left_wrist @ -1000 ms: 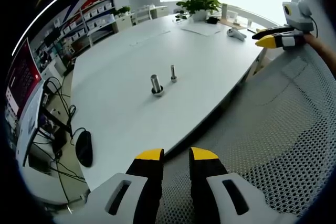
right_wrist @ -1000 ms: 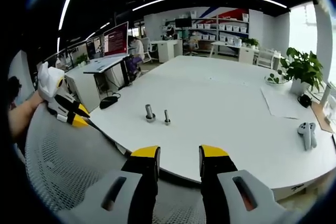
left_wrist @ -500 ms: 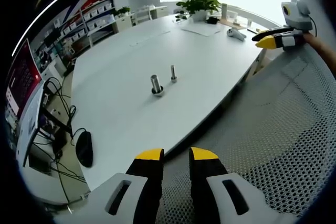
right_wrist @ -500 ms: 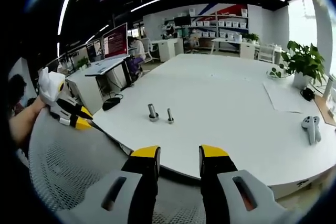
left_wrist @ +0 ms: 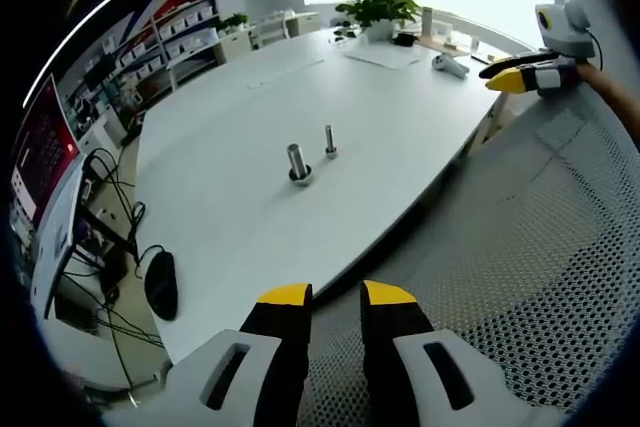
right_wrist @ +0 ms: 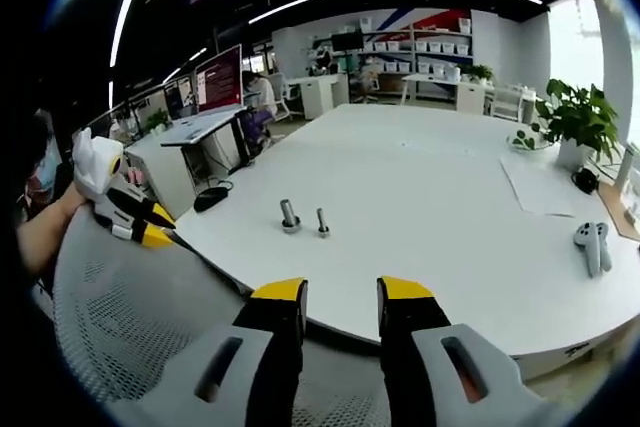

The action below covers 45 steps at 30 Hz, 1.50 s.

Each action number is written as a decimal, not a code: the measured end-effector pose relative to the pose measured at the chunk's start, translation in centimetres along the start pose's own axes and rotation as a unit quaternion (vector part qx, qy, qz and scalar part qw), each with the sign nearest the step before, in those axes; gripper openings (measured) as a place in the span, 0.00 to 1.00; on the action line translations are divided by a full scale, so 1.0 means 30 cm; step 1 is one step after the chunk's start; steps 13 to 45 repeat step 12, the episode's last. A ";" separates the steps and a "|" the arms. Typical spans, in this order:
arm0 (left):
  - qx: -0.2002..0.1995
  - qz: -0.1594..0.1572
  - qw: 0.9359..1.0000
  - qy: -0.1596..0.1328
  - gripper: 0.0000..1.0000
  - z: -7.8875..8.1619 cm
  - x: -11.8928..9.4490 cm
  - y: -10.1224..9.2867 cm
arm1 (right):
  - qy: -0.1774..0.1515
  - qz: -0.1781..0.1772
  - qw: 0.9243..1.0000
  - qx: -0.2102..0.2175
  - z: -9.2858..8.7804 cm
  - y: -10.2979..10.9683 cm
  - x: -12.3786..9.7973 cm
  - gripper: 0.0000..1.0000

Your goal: Place the washer onto the threaded stud by aligning its center hole with the stud, sliding it down to the base, and recovering from edge contact or off-axis alignment until the washer reaches the visible bottom stop.

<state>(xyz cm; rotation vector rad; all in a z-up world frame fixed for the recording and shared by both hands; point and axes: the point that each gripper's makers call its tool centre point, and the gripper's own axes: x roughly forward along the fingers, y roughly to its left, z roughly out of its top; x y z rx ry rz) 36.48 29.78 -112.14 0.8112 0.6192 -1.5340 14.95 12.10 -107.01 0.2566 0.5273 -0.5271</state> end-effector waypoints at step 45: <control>0.003 0.000 1.000 -0.003 0.17 0.003 -0.004 -0.003 | 0.003 -0.019 1.000 -0.009 -0.001 -0.004 -0.008 0.28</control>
